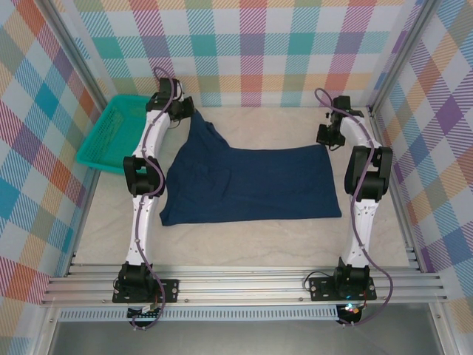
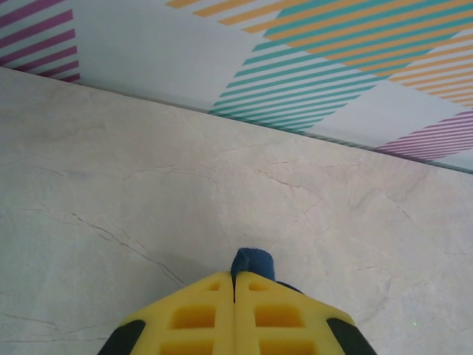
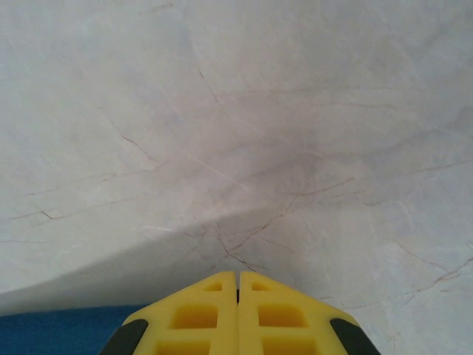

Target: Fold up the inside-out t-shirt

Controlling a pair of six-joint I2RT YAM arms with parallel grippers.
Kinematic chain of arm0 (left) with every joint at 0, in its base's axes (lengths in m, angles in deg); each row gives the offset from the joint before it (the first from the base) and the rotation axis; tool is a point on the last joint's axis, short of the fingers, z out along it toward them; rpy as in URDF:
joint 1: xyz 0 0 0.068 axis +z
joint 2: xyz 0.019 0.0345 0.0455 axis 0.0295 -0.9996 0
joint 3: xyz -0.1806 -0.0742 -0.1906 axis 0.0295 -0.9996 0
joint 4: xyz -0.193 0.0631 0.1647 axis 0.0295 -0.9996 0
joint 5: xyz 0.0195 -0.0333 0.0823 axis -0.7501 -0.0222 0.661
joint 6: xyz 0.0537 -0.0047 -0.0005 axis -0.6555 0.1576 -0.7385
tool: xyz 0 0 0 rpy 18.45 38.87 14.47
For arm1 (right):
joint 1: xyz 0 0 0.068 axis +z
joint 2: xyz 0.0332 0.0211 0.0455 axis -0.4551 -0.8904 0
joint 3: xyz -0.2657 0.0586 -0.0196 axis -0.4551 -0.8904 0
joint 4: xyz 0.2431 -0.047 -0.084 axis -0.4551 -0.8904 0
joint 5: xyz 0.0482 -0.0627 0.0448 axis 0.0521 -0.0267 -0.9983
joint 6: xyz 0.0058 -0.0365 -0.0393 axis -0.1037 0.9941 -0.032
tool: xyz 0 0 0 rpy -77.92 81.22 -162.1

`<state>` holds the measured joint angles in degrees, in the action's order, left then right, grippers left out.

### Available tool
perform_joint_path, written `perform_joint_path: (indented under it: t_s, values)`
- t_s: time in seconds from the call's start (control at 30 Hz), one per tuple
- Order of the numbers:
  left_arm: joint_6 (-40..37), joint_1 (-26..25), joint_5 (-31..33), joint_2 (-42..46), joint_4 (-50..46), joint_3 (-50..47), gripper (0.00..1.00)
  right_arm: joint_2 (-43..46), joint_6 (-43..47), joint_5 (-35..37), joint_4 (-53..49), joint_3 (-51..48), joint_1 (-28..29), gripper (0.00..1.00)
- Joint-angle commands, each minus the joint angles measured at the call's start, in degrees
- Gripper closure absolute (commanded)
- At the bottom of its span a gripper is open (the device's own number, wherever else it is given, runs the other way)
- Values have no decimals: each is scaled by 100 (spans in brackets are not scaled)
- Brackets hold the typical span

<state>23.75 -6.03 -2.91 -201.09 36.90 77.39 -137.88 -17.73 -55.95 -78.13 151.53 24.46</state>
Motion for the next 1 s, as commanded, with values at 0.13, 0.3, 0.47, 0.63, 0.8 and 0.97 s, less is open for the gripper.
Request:
perform_joint_path:
  t_s: [0.13,0.3,0.47,0.63,0.8,0.97]
  values:
    - [-109,66,-442,546,-35,-126,100,252,175,-281,-11,-31,5,97]
    - [-241,69,-574,1167,30,-951,100,640,257,-326,3,-396,2,97]
    - [-309,68,-657,2044,391,-2313,100,1013,305,-317,34,-839,6,97]
    - [-210,65,-799,2947,980,-3708,100,1396,307,-330,51,-1305,6,97]
    - [-41,64,-801,3810,1524,-5029,100,1752,310,-240,81,-1790,2,97]
    - [281,38,-851,4804,2344,-6506,100,2024,127,-168,66,-2269,6,97]
